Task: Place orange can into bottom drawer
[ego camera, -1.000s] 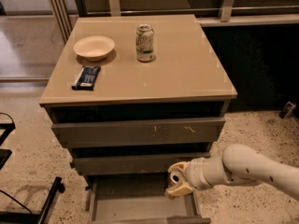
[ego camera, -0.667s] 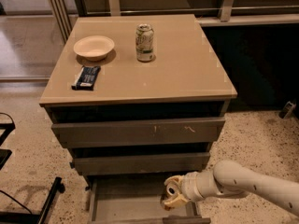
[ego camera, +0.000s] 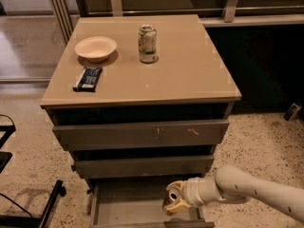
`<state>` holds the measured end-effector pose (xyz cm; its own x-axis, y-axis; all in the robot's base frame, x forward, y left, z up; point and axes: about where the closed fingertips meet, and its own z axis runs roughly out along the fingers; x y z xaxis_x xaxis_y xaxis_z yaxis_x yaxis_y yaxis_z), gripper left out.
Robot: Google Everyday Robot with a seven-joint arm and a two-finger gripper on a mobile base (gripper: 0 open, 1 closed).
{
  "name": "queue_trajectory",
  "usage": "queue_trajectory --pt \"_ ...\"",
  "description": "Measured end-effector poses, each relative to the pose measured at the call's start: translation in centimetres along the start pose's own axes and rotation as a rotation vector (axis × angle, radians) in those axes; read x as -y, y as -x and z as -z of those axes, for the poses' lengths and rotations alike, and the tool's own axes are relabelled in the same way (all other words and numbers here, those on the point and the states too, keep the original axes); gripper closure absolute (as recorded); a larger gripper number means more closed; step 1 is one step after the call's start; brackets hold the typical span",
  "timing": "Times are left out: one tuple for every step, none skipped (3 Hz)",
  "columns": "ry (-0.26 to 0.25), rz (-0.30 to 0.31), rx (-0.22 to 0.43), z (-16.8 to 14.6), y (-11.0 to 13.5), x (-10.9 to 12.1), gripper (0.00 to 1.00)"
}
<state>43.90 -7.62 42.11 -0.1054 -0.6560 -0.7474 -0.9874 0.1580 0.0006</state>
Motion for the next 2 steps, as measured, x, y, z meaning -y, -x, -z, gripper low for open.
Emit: queue_trajectory --pt "0.027 0.02 0.029 -4.7 -3.6 0.7 1.0" --pt "0.057 0.037 0.069 -9.2 -5.8 1.6 1.0"
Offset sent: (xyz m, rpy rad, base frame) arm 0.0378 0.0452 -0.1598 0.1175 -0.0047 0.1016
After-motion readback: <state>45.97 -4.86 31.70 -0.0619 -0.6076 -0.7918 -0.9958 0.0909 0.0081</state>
